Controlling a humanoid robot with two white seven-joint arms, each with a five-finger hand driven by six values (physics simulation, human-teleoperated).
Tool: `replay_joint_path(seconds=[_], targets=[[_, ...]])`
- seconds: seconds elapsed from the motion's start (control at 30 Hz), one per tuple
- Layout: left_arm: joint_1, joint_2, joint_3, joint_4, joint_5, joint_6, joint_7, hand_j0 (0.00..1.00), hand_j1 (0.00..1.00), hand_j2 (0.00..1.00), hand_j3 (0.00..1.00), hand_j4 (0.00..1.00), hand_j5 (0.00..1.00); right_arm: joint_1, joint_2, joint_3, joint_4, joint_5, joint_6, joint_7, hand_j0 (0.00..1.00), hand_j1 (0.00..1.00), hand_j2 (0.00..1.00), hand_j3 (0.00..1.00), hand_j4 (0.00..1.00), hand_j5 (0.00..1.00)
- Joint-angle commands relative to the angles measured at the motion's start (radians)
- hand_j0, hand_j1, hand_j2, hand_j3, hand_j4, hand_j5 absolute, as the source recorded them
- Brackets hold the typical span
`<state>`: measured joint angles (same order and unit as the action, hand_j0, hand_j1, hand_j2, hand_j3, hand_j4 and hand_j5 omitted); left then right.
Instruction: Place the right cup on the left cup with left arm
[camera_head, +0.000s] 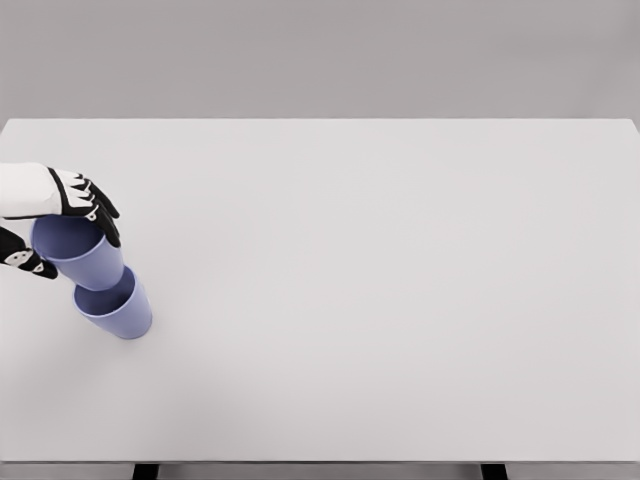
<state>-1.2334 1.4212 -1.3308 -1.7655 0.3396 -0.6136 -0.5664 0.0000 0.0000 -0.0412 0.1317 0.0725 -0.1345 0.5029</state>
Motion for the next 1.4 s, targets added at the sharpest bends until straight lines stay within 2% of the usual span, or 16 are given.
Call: replay_joint_path(seconds=[0.0, 0.57, 0.6, 0.63, 0.67, 0.73, 1.03, 1.1, 1.17, 1.2, 1.27, 1.37], targets=[[0.002, 0.002, 0.002, 0.000, 0.007, 0.003, 0.000, 0.66, 0.66, 0.66, 0.66, 0.66, 0.66, 0.000, 0.000, 0.000, 0.000, 0.001, 0.000, 0.000, 1.00, 1.00, 1.00, 1.00, 1.00, 1.00], [0.028, 0.002, 0.002, 0.000, 0.013, 0.003, -0.001, 0.66, 0.66, 0.66, 0.66, 0.66, 0.66, 0.000, 0.000, 0.000, 0.000, 0.001, 0.000, 0.000, 1.00, 1.00, 1.00, 1.00, 1.00, 1.00], [0.029, 0.002, 0.002, 0.000, 0.013, 0.003, 0.000, 0.69, 0.69, 0.69, 0.69, 0.69, 0.69, 0.000, 0.000, 0.000, 0.000, 0.001, 0.000, 0.000, 1.00, 1.00, 1.00, 1.00, 1.00, 1.00], [0.029, 0.002, 0.002, 0.000, 0.013, 0.003, 0.002, 0.84, 0.84, 0.84, 0.84, 0.84, 0.84, 0.002, 0.000, 0.000, 0.000, 0.001, 0.000, 0.000, 1.00, 1.00, 1.00, 1.00, 1.00, 1.00], [0.029, 0.002, 0.002, 0.000, 0.013, 0.003, 0.002, 0.86, 0.86, 0.86, 0.86, 0.86, 0.86, 0.000, 0.000, 0.000, 0.000, 0.001, 0.000, 0.000, 1.00, 1.00, 1.00, 1.00, 1.00, 1.00], [0.029, 0.002, 0.004, 0.000, 0.013, 0.003, 0.002, 0.98, 0.98, 0.98, 0.98, 0.98, 0.98, 0.002, 0.000, 0.000, 0.000, 0.001, 0.000, 0.000, 1.00, 1.00, 1.00, 1.00, 1.00, 1.00], [0.034, 0.005, 0.004, 0.000, 0.015, 0.003, 0.007, 1.00, 1.00, 1.00, 1.00, 1.00, 1.00, 0.000, 0.000, 0.000, 0.000, 0.001, 0.000, 0.000, 1.00, 1.00, 1.00, 1.00, 1.00, 1.00], [0.028, 0.002, 0.019, 0.001, 0.053, 0.003, 0.007, 1.00, 1.00, 1.00, 1.00, 1.00, 1.00, 0.000, 0.000, 0.000, 0.000, 0.001, 0.000, 0.002, 1.00, 1.00, 1.00, 1.00, 1.00, 1.00], [0.023, -0.011, 0.062, 0.001, 0.094, 0.003, 0.007, 1.00, 1.00, 1.00, 1.00, 1.00, 1.00, 0.002, 0.000, 0.000, 0.000, 0.001, 0.000, 0.000, 1.00, 1.00, 1.00, 1.00, 1.00, 1.00], [0.002, -0.030, 0.074, 0.001, 0.121, 0.003, 0.007, 1.00, 1.00, 1.00, 1.00, 1.00, 1.00, 0.000, 0.000, 0.000, 0.000, 0.001, 0.000, 0.000, 1.00, 1.00, 1.00, 1.00, 1.00, 1.00], [-0.027, -0.083, 0.074, 0.000, 0.177, 0.003, 0.003, 1.00, 1.00, 1.00, 1.00, 1.00, 1.00, 0.000, 0.000, 0.000, 0.000, 0.001, 0.000, 0.000, 1.00, 1.00, 1.00, 1.00, 1.00, 1.00], [-0.057, -0.194, 0.071, 0.000, 0.210, 0.003, -0.003, 1.00, 1.00, 1.00, 1.00, 1.00, 1.00, 0.002, 0.000, 0.000, 0.000, 0.001, 0.000, 0.000, 1.00, 1.00, 1.00, 1.00, 1.00, 1.00]])
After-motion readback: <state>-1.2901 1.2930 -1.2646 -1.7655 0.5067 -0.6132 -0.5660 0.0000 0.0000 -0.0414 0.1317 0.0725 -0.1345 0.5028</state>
